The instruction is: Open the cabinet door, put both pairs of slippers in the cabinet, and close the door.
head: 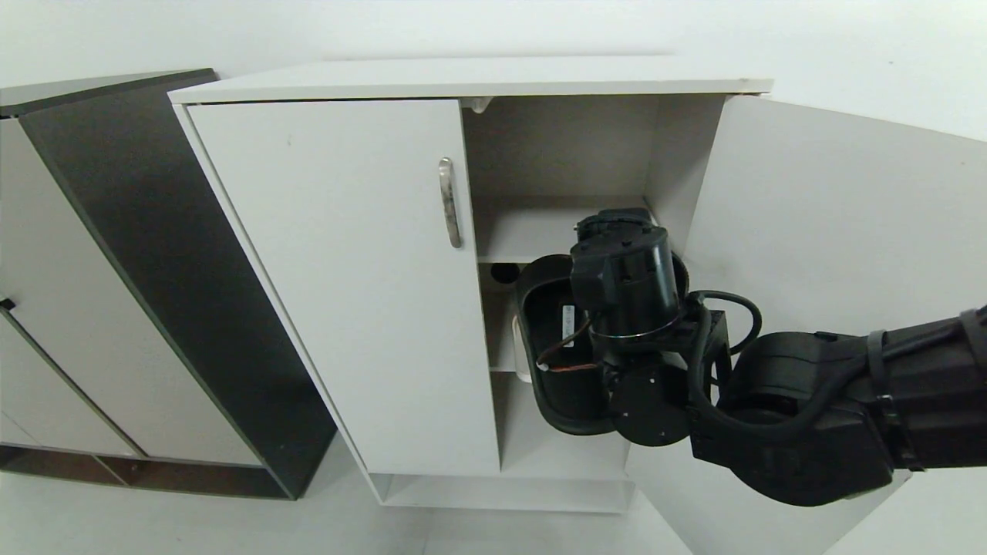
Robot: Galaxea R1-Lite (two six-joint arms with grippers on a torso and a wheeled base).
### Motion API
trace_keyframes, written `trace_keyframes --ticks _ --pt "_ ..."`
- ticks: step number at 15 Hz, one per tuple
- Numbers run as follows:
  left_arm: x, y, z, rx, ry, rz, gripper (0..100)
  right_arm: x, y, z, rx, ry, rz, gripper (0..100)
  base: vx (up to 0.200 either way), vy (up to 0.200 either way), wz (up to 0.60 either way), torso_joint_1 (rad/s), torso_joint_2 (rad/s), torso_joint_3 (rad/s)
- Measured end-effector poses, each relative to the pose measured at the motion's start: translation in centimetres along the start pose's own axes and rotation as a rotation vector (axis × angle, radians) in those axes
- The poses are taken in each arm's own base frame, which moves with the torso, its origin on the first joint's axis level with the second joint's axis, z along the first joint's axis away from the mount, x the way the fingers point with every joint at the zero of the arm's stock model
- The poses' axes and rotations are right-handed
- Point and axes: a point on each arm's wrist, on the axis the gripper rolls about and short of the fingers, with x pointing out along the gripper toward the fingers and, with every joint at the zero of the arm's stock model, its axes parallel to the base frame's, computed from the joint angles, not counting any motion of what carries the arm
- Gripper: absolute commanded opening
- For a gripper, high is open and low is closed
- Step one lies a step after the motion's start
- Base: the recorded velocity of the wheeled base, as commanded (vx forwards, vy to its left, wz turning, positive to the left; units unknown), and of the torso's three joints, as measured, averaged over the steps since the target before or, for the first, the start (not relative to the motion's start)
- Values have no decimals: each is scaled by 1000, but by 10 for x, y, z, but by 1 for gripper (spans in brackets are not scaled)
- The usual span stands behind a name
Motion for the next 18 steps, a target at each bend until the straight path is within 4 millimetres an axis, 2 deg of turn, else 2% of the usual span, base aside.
trace_keyframes --ticks 2,15,18 --pt "0 0 0 0 0 0 0 0 0 0 1 -1 0 0 0 0 0 0 0 0" --pt "0 0 0 0 0 -1 0 -5 1 4 12 -12 7 0 200 0 0 1 2 2" --pt "0 0 0 -1 -1 0 0 -5 1 4 14 -12 7 0 0 0 0 0 0 0"
